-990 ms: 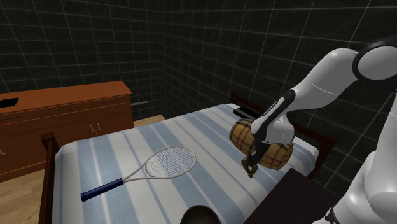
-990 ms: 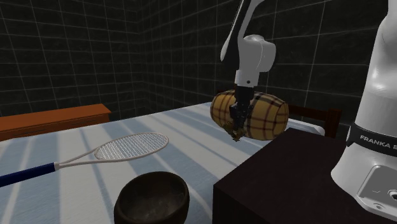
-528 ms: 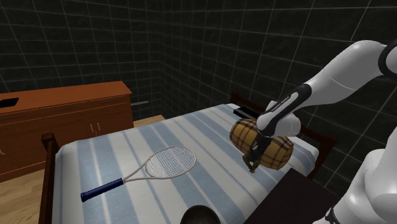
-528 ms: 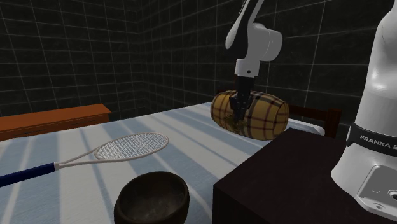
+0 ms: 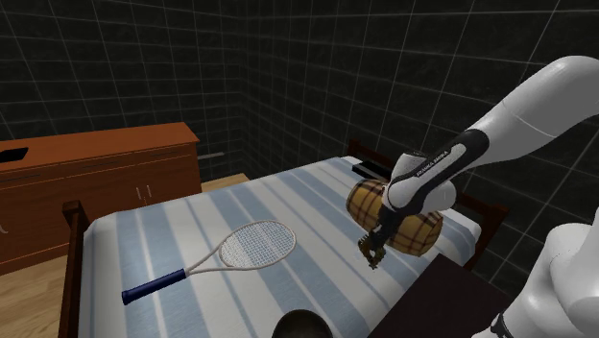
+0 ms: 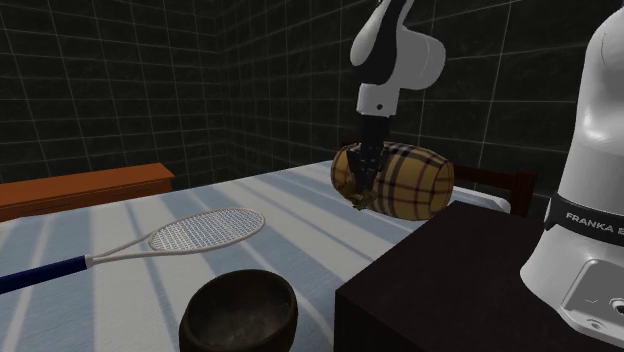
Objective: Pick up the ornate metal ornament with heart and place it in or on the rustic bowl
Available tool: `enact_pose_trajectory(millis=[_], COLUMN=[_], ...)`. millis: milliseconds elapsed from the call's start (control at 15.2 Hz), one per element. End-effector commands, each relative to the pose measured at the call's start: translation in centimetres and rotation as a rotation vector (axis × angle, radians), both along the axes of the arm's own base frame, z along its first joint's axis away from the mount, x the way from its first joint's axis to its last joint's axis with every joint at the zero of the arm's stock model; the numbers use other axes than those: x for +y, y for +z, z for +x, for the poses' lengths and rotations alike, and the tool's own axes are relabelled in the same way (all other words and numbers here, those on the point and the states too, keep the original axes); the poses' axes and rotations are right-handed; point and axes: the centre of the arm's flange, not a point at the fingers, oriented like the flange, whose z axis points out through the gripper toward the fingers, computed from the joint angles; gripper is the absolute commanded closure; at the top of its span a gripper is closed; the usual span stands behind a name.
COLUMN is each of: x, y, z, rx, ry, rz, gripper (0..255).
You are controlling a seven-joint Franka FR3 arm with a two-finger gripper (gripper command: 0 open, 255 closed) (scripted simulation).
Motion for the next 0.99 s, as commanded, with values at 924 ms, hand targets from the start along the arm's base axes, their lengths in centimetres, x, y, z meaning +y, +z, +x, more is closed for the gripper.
enact_pose_trajectory(millis=[924], x=[21.1], y=[1.1], z=[-2.3], rx=[0.0], ry=[-0.002], rz=[0.0], gripper=[255])
